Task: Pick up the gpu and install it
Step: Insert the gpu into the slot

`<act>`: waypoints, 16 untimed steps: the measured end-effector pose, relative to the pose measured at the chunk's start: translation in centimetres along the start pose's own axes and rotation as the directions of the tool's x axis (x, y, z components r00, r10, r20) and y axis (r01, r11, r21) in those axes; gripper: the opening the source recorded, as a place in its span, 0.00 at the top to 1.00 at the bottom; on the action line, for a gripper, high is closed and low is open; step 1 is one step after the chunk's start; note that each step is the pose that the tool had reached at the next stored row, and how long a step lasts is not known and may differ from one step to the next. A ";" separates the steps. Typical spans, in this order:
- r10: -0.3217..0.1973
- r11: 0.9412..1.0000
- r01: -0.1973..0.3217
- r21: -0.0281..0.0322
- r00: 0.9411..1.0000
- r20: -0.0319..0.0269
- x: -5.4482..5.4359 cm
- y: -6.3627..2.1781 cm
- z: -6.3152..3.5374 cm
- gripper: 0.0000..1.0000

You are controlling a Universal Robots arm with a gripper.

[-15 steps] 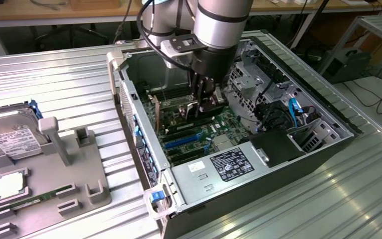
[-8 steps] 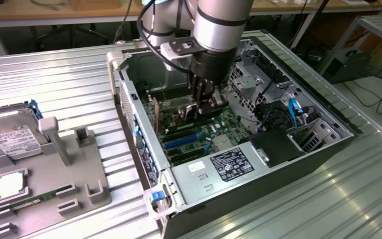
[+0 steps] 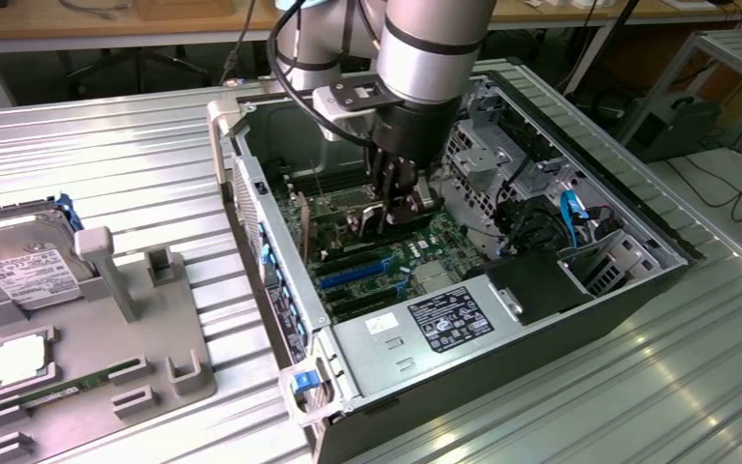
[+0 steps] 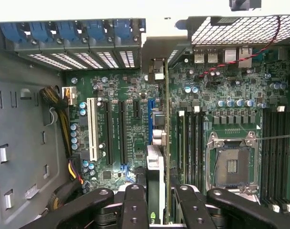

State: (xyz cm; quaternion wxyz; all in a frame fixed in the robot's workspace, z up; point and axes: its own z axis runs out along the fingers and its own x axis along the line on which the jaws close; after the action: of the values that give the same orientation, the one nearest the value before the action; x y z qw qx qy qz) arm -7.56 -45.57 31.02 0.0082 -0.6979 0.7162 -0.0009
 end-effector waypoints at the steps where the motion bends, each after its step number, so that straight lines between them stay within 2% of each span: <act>1: 0.000 1.000 0.000 -0.001 1.000 0.000 0.0 0.00 0.11 0.73; 6: 0.000 1.000 0.000 -0.006 1.000 0.000 0.0 0.01 1.05 0.73; 16: 0.000 1.000 0.000 -0.007 1.000 0.000 0.4 0.07 1.93 0.73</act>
State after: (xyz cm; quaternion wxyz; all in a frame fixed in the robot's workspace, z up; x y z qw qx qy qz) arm -7.62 -45.94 29.08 0.0058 -0.6979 0.7162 0.0015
